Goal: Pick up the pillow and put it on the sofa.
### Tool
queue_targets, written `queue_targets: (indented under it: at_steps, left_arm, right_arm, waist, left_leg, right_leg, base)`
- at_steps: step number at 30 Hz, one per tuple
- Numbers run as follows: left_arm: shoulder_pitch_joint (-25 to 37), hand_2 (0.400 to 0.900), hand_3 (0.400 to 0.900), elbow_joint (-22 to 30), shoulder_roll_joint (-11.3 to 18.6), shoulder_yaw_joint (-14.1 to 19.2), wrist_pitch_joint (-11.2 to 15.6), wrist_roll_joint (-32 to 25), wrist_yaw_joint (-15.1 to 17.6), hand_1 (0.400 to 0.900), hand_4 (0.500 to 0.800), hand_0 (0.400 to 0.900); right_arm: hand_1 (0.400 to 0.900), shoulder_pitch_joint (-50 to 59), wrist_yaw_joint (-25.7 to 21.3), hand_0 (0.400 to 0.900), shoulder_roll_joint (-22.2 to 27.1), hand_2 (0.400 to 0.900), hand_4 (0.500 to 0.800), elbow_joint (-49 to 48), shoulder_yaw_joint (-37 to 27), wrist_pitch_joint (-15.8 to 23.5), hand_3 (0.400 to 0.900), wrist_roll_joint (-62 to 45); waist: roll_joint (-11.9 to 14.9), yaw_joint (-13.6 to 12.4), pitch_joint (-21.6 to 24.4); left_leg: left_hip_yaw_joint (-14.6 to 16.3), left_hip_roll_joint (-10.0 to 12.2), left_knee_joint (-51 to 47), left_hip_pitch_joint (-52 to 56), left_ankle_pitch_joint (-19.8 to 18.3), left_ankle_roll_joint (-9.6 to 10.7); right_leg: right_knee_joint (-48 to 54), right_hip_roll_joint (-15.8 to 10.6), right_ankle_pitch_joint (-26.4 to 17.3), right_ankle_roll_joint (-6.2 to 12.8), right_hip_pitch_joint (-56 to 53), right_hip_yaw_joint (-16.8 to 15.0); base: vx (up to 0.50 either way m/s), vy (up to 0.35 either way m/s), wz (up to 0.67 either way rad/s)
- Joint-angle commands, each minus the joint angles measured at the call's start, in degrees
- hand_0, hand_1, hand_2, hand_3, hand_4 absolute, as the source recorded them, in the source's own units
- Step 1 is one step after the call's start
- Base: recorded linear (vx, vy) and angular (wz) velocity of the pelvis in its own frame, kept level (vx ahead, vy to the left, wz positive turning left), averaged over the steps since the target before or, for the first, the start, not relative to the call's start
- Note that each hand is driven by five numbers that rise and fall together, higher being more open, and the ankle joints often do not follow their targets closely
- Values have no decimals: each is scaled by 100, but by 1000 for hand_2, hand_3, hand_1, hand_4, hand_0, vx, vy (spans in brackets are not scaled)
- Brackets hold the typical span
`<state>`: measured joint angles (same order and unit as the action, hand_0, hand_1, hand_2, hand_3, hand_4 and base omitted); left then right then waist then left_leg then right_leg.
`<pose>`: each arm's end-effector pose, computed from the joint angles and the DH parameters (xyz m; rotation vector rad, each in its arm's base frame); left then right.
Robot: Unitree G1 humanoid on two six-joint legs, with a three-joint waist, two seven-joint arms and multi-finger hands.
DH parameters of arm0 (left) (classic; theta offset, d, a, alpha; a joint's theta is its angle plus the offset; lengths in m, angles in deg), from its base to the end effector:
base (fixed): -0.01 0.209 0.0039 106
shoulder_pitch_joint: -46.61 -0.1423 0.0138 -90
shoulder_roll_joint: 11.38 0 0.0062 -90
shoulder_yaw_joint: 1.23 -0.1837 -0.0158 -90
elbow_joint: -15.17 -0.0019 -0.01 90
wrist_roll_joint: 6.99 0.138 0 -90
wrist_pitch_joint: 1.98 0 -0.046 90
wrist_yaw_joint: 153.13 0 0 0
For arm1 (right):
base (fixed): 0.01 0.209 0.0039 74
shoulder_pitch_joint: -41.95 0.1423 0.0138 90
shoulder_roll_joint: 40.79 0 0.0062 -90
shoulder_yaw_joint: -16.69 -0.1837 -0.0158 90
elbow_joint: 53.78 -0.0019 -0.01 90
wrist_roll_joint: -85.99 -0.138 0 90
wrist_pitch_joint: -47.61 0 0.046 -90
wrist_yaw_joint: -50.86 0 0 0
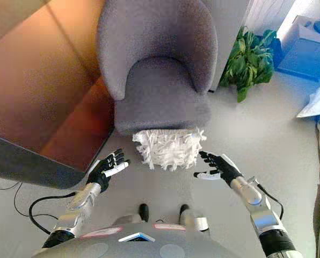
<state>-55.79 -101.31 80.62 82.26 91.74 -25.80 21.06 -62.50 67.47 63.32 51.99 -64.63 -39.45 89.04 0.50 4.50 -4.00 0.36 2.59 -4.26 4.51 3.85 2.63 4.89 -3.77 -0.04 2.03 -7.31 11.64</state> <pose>0.1148 0.2228 -0.0573 -0.0257 0.6160 -0.0010 0.1237 -0.2543 -0.0216 -0.4933 0.5929 0.3787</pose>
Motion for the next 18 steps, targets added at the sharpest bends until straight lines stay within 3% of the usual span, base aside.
queue_targets:
  at_steps: [1, 18]
  left_arm:
    - [228, 900, 900, 410, 343, 303, 535, 18, -91, 900, 800, 900]
    - [195, 900, 900, 321, 315, 235, 523, 87, -98, 900, 800, 900]
  right_arm:
    - [900, 284, -74, 900, 250, 900, 800, -441, -147, 536, 900, -138]
    - [900, 291, -45, 900, 186, 900, 800, -387, -64, 529, 900, -250]
  waist:
    - [222, -77, 97]
    - [231, -85, 81]
  left_leg:
    - [271, -137, 262, -216, -464, -102]
    - [301, -124, 195, -84, -449, -86]
  right_leg:
    - [-224, -180, -109, 416, 323, -175]
    - [-100, -165, -145, 420, 178, -239]
  base:
    - [-9, -2, -4]
    - [0, 0, -1]
